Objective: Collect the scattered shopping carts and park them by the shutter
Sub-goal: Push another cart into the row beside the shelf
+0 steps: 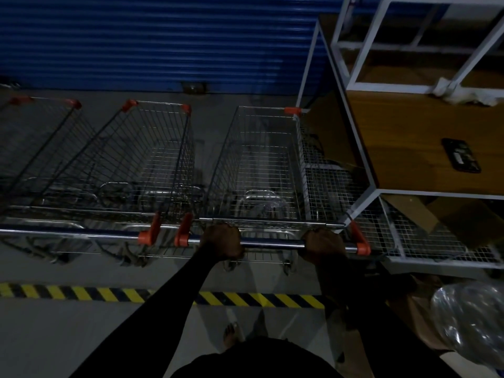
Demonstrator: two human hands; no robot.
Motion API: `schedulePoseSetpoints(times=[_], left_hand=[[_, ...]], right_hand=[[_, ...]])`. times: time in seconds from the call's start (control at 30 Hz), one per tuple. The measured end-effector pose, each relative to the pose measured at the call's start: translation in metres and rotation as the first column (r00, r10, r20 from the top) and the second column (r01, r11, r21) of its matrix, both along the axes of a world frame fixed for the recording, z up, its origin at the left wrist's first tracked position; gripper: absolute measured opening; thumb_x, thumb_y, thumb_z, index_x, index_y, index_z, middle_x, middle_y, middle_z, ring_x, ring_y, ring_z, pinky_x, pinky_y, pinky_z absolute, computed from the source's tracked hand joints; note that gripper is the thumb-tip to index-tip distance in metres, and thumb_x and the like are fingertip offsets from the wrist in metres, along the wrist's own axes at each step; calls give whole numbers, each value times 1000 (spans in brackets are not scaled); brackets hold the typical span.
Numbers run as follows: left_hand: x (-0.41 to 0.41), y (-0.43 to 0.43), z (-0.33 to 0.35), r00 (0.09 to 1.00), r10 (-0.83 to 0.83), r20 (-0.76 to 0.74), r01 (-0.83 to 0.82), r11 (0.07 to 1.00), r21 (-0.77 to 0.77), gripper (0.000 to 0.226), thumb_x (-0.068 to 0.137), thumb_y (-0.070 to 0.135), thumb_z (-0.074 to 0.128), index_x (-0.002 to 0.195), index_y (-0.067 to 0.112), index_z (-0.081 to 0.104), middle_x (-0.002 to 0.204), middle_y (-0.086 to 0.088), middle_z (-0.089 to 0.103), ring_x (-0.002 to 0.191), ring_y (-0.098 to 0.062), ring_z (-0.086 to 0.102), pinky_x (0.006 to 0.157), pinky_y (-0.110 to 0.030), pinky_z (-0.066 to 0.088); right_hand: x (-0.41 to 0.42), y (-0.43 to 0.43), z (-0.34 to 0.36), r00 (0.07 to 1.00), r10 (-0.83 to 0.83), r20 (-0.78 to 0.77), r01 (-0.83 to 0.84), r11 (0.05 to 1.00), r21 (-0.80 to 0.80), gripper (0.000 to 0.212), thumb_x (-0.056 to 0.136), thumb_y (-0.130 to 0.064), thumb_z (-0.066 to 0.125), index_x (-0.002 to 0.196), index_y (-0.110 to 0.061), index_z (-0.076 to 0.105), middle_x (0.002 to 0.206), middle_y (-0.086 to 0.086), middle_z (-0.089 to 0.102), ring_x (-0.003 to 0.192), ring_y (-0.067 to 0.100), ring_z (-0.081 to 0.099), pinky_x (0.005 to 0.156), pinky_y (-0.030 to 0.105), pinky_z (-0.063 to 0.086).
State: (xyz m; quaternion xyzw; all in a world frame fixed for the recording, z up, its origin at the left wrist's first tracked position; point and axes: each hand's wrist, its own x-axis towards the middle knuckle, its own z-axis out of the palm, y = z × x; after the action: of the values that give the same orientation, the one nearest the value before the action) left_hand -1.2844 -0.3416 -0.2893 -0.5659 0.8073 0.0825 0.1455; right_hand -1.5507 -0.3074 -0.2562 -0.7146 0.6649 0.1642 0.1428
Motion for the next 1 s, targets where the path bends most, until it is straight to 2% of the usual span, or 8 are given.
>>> schedulePoseSetpoints(times=[0.3,0.4,0.5,0.6,0.67,0.73,0.87,1.0], left_hand=[[-1,2,2,997,-37,-71,35,999,-22,47,72,59,51,92,21,69,90,-1,71,86,-21,65,79,-33,53],[1,4,3,995,-67,-77,63,997,-52,47,75,59,54,98,21,68,94,-2,71,90,-24,65,80,-33,52],[3,9,7,992,-65,-109,57,995,-77,48,74,58,57,104,22,64,98,-2,71,94,-25,65,82,-31,49],[7,16,14,979,-35,-199,6,990,-144,55,66,64,48,98,22,63,90,-1,71,87,-24,66,77,-29,49],[13,21,21,959,-22,-284,-48,970,-236,56,58,65,42,83,22,65,75,-1,70,74,-26,67,71,-32,50],[26,24,25,957,-1,-291,-96,942,-321,51,52,64,45,76,24,65,70,1,68,73,-29,67,80,-43,49],[52,35,21,932,72,-354,-205,913,-353,55,52,62,56,93,28,67,92,-1,69,96,-34,61,91,-48,38],[80,49,13,908,76,-411,-295,813,-502,65,59,59,66,113,22,64,119,-8,64,114,-38,55,100,-60,33]], right_hand=[[-3,-2,-2,998,7,68,-8,1000,16,41,85,-52,58,108,-20,66,108,6,67,101,27,63,85,36,50],[-5,-3,-6,991,65,114,-60,997,-50,48,73,-69,57,100,-30,66,96,-5,70,93,17,66,77,31,51],[-6,-6,-8,973,15,231,-19,1000,15,57,61,-79,45,91,-32,58,81,-8,67,83,14,65,74,32,52],[3,-8,-11,935,-30,354,30,1000,5,53,68,-81,42,87,-32,51,69,-9,63,71,8,62,70,34,52],[18,-8,-14,922,-12,387,21,1000,-18,45,78,-76,47,93,-35,49,73,-9,63,70,10,62,67,32,51],[38,-10,-18,922,42,385,-24,998,-52,43,82,-73,47,106,-37,50,89,-10,63,84,17,64,71,31,49],[83,-14,-27,914,176,366,-113,976,-188,61,85,-68,45,132,-29,46,132,0,51,120,26,48,93,39,45],[126,-19,-31,896,305,323,-189,920,-343,64,83,-68,36,125,-23,55,121,5,55,110,33,53,85,44,48]])
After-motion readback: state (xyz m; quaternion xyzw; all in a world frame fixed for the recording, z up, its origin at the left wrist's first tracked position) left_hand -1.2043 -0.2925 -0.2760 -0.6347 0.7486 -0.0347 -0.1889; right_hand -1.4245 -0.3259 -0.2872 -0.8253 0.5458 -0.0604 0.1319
